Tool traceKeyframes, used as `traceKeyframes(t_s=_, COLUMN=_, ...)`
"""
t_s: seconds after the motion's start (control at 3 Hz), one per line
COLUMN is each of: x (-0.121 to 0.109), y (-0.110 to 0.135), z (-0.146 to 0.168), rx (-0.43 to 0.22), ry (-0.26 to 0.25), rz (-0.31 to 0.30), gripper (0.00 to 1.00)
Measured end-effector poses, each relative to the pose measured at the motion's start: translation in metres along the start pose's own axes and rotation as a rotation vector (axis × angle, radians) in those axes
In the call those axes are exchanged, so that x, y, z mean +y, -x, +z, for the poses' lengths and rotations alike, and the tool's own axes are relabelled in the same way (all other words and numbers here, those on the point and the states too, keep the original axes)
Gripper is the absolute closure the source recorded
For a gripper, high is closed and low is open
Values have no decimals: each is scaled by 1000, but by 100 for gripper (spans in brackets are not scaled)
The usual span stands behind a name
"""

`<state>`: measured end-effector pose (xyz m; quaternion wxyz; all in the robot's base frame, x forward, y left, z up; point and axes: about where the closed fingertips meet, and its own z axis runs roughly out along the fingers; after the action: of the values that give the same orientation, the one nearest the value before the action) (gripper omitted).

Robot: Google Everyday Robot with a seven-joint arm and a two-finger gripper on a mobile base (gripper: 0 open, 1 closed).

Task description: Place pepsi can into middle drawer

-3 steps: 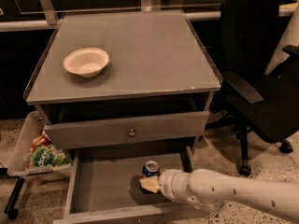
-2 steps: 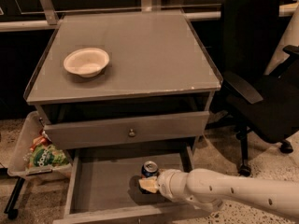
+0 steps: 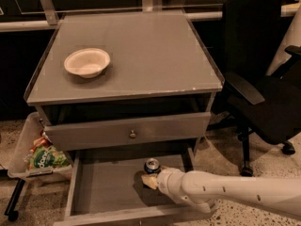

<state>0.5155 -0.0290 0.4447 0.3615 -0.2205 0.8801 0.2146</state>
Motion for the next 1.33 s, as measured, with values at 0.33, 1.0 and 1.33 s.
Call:
traceKeyframes(t_s=0.33, x=-19, y=5, z=6, rx=-8, ry=-65, rz=-28, gripper=100)
traceKeyframes(t_s=1.0, x=-37, y=3, z=23, rx=-33, ry=-174, rz=-28, gripper=100)
traceKeyframes(t_s=1.33, x=-43, y=4, z=30, rx=-66, ry=-209, rz=-12, gripper=100)
